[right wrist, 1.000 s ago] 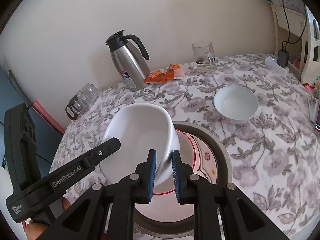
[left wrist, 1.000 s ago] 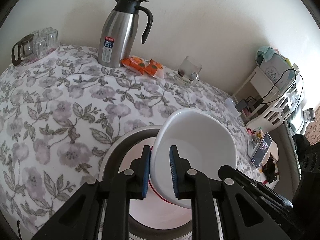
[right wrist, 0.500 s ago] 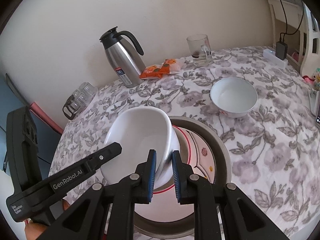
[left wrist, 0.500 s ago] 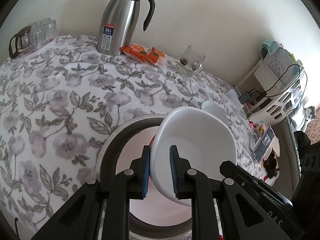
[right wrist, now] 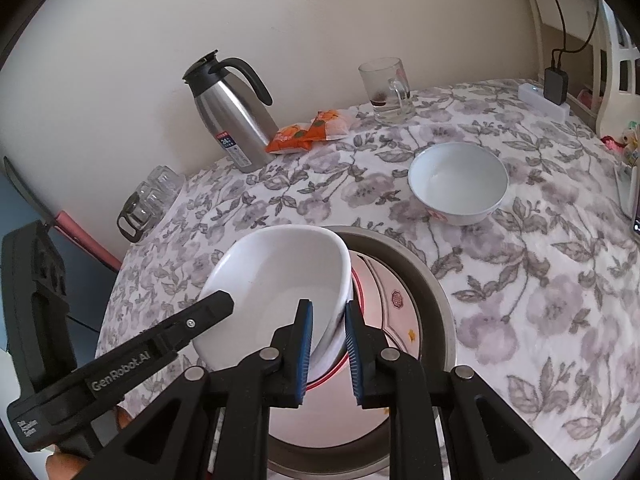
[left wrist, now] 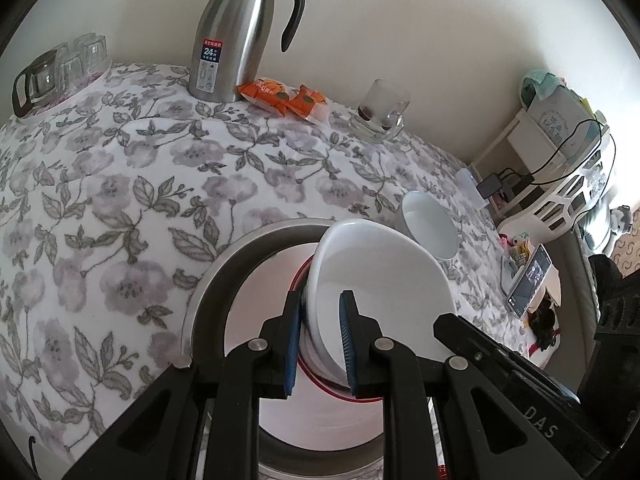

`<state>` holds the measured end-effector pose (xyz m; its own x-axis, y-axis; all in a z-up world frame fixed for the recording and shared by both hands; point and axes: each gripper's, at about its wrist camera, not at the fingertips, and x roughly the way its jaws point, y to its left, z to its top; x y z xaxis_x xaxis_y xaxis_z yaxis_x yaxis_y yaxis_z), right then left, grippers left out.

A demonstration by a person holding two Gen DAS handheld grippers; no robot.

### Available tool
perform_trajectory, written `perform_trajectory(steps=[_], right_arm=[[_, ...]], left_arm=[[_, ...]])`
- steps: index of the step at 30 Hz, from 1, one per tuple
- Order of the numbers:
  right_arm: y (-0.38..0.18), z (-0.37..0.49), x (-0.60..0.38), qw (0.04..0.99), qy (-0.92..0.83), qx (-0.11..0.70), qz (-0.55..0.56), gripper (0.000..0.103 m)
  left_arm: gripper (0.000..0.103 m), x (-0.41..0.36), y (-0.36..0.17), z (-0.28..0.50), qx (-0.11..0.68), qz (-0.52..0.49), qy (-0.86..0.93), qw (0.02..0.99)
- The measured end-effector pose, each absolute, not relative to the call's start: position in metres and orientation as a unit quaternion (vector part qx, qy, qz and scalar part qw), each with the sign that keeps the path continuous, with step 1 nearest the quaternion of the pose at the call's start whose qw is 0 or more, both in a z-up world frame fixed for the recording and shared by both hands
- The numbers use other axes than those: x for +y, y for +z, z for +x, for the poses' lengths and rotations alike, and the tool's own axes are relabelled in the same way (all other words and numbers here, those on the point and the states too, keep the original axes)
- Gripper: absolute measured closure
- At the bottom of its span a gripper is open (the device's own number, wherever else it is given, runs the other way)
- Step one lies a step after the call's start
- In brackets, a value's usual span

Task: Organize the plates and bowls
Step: 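Lower the square white bowl into the strawberry-print bowl in the basin, then open both tools to release the square bowl and withdraw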

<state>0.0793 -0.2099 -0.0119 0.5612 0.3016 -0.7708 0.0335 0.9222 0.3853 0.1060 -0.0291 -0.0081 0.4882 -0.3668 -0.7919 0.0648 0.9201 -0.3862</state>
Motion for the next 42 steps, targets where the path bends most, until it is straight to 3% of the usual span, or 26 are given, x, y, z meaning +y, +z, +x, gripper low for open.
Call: perform_trajectory(steps=[31,42], right_arm=[[-0.018,0.081,-0.209,0.862,0.079,0.467,0.178,0.084],[-0.001,0.075,-0.209,0.883,0.075,0.431,0.171,0.084]], left_arm=[[0.085,-0.027,-0.016,0.11,0.501,-0.159,-0.122,0.842],[0.082,-0.018,0.008,0.103,0.45,-0.16,-0.101,0.873]])
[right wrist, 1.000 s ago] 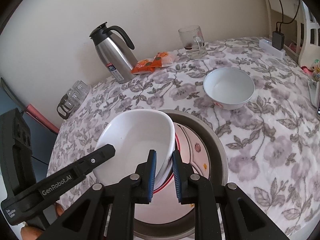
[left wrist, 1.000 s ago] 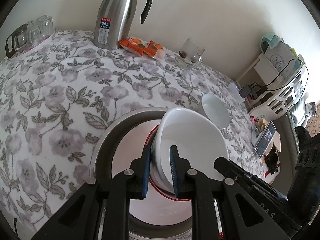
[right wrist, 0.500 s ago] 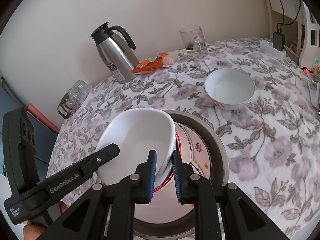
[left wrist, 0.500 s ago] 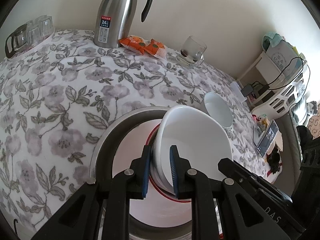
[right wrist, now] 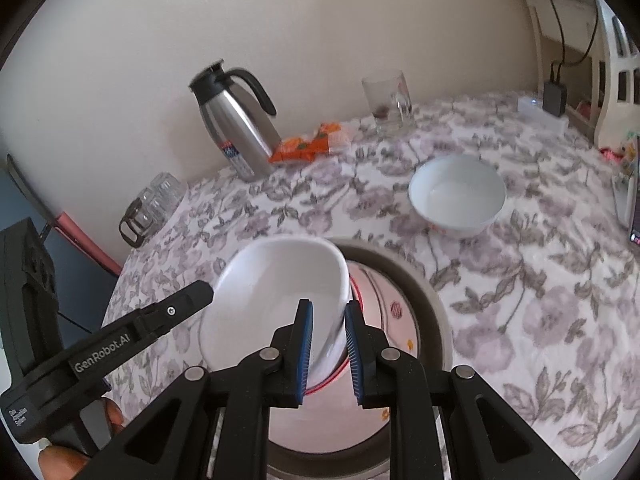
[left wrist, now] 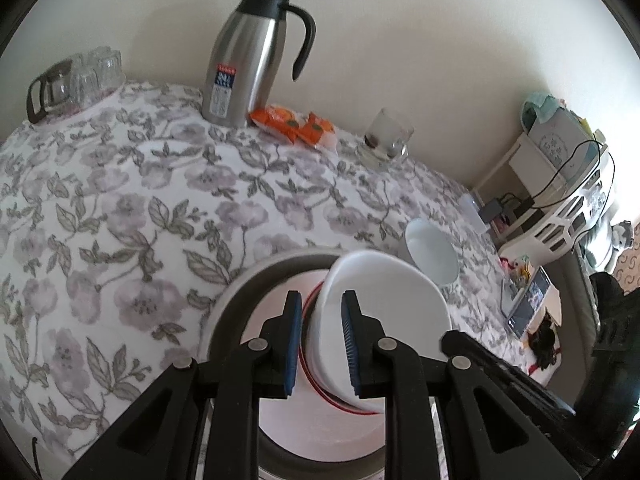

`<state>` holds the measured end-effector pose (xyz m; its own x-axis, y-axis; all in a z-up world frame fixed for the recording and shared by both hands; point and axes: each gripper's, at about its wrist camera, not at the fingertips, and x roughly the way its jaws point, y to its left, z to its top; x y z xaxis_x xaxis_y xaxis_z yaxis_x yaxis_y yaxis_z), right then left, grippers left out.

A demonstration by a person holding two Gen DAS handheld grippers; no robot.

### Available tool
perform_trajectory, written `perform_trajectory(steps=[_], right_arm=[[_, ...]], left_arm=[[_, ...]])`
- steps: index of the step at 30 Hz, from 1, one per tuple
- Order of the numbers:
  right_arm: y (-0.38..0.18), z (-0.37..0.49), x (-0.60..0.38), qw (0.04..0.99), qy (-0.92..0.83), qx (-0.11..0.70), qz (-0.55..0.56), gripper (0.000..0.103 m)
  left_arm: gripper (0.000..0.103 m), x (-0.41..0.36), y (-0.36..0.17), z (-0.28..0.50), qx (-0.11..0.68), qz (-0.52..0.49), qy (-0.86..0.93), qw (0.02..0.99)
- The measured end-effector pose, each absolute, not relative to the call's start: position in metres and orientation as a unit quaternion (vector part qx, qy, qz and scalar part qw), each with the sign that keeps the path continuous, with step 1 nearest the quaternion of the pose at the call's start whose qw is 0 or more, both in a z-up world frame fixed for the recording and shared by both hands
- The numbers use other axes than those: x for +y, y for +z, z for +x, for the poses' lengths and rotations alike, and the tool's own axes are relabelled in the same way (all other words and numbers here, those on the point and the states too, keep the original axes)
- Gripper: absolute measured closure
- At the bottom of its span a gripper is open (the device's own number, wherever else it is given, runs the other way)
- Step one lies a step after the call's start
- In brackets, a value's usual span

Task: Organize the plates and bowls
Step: 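Open both tools to release the square bowl and withdraw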

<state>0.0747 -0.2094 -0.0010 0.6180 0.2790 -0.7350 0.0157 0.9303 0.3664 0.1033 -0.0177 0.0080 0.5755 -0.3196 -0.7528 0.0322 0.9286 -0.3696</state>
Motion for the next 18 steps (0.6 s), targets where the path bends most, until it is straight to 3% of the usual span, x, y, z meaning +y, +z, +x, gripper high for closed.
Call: perform_trajectory(steps=[2,4,5,10,14,17,18], right_arm=[[0.004,0.072,-0.209,0.89,0.07,0.419,0.164,0.084],[0.006,0.072,-0.208,0.893,0.068,0.415,0.16,0.084],[0.006,0.072,-0.208,0.894,0.066,0.414,0.159,0.077],[0.002,0.075,-0.213,0.891,0.05,0.421,0.162,0.047],[-0.003,0.077,-0.217,0.888,0.034,0.429,0.163,0.036],[-0.007,0.078,-0.22,0.884,0.026,0.437,0.164,0.031],[-0.008,0.079,-0.222,0.883,0.025,0.437,0.167,0.03]], left_arm=[[0.078,-0.017,0.01,0.103,0.446,-0.15,-0.088,0.878],[0.062,-0.016,0.011,0.102,0.445,-0.141,-0.07,0.882],[0.053,-0.016,0.011,0.102,0.446,-0.137,-0.062,0.882],[0.04,-0.011,0.008,0.104,0.453,-0.135,-0.04,0.88],[0.036,-0.009,0.003,0.105,0.464,-0.125,-0.016,0.877],[0.02,-0.006,0.0,0.106,0.469,-0.121,0.0,0.875],[0.019,-0.005,-0.001,0.106,0.468,-0.122,0.003,0.875]])
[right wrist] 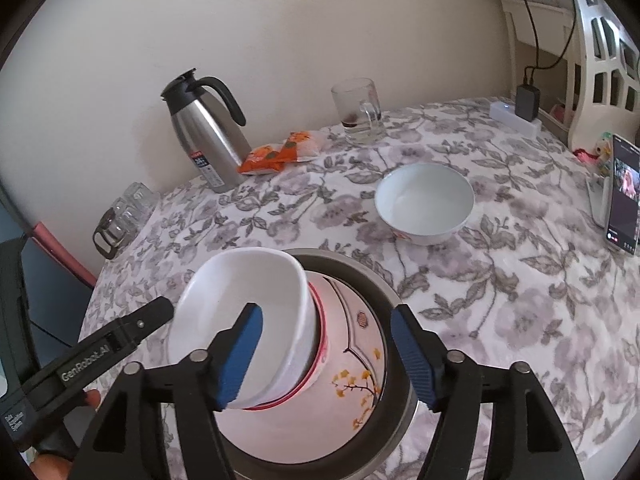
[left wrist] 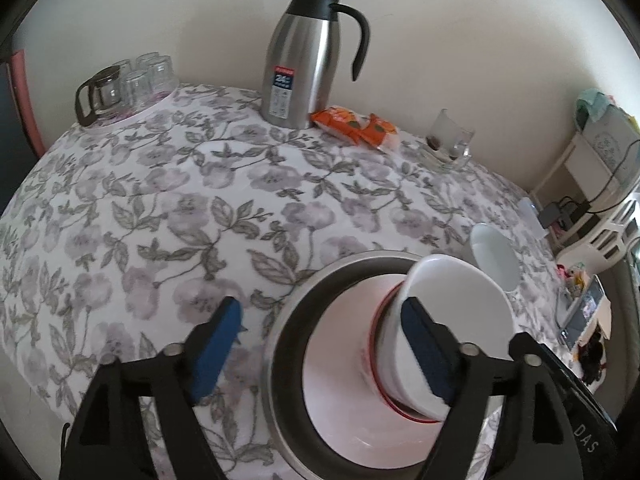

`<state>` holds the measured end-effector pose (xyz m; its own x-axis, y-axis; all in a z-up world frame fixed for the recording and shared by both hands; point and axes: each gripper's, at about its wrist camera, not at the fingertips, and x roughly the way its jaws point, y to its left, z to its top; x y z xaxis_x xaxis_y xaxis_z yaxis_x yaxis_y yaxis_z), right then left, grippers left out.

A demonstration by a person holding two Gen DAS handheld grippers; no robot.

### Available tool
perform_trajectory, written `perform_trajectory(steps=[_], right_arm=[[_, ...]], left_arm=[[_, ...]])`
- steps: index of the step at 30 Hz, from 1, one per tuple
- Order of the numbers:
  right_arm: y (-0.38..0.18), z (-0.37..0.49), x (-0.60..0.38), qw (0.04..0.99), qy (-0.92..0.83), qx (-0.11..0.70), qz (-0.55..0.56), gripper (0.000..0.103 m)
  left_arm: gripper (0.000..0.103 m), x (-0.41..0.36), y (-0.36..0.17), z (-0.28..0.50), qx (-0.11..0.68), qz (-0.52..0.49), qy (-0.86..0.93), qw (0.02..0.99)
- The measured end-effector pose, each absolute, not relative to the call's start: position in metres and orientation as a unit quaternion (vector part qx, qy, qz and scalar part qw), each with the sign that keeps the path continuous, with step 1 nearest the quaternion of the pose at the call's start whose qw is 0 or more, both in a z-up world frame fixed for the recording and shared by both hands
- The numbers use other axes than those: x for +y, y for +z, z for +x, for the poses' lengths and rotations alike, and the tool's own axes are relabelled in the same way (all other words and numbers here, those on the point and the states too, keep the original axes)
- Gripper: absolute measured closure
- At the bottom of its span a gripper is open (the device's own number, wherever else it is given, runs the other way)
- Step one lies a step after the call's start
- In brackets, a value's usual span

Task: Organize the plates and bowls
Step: 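Open both tools to release the square bowl and withdraw, then move both tools toward the round white bowl on the table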

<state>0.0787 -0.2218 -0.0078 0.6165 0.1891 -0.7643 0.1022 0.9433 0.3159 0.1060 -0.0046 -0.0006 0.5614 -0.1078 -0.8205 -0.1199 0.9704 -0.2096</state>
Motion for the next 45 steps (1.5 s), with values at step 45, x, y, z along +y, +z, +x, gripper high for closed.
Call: perform_trajectory(steps=[45], right_arm=[[0.024,0.095,-0.392,0.899,-0.089,0.355,0.241,0.0]], left_arm=[[0.003,-0.155,0.059,0.159,0.417,-0.125,-0.118,0.892]])
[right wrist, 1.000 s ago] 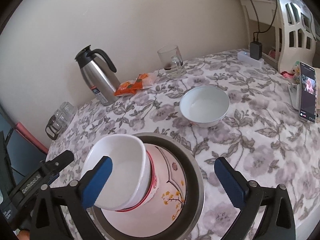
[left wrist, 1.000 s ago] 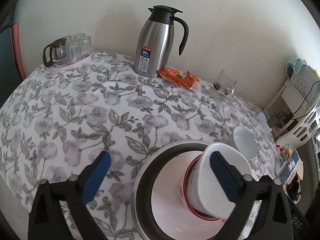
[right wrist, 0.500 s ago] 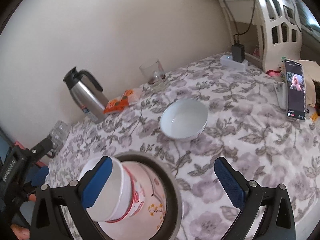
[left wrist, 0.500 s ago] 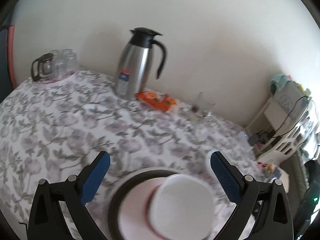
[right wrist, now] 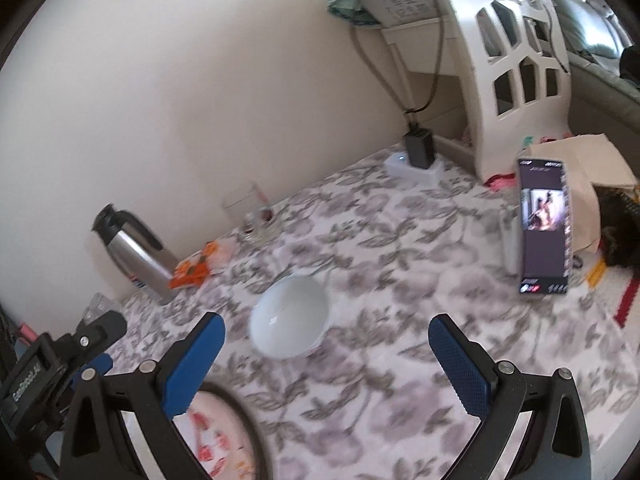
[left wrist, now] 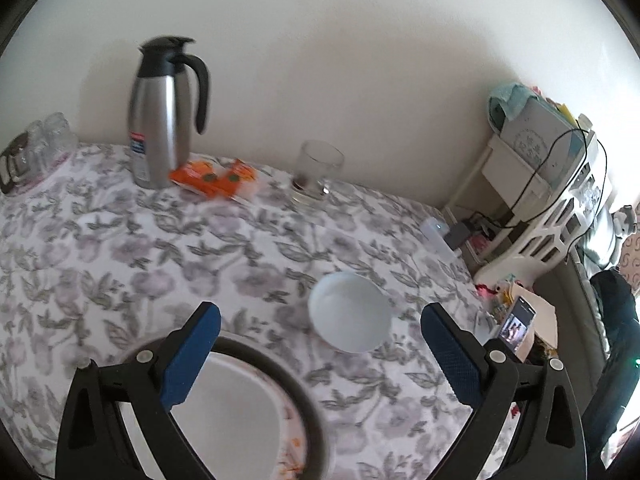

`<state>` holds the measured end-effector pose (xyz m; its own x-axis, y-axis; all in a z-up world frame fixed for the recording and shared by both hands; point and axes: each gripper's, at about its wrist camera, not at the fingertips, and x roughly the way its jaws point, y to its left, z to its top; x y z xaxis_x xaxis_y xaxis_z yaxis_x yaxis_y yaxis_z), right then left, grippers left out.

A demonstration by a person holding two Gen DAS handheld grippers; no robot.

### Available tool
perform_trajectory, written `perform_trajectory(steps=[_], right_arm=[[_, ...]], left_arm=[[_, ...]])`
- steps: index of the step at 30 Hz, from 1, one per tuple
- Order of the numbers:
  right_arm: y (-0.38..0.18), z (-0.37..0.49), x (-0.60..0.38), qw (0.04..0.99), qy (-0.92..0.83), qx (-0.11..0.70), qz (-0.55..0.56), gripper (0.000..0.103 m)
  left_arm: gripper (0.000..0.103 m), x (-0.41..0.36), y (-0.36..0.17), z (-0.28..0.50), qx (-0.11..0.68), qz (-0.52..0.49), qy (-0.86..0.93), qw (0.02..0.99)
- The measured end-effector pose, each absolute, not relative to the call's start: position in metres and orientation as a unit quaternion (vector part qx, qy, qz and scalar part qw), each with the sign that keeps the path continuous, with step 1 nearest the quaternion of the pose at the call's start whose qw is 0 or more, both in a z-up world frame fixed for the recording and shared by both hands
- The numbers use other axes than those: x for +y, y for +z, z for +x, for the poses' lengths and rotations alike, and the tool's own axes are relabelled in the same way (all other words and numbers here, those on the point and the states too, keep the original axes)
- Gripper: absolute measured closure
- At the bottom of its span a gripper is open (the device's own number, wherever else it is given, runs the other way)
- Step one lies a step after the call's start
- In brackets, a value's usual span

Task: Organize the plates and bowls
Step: 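Move both tools toward the round white bowl on the table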

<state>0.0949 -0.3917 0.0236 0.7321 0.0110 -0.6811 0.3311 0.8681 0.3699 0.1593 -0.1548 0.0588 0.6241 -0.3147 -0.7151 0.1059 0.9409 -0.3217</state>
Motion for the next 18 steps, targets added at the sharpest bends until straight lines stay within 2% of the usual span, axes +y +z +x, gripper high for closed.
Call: perform_trajectory(steps=[4,9,15,18], right_arm=[[0.018,0.102,-0.415,0.896,-0.092,0.358,0.245,0.0],[0.01,0.117,-0.432,0.898,-0.078,0.365,0.234,0.005],[-0.009,0.141,-0.437,0.892,-0.045,0.382,0.237,0.019],[-0.023,0.154,-0.436,0.887,-0.028,0.393,0.242,0.031]], left_arm=[[0.004,-0.177,0.049,0.172,0.433,-0.128,-0.126,0.883],[0.01,-0.198,0.03,0.189,0.456,-0.15,-0.137,0.866],[0.025,-0.203,0.002,0.212,0.485,-0.182,-0.113,0.848],[0.032,-0.208,-0.008,0.218,0.488,-0.179,-0.109,0.847]])
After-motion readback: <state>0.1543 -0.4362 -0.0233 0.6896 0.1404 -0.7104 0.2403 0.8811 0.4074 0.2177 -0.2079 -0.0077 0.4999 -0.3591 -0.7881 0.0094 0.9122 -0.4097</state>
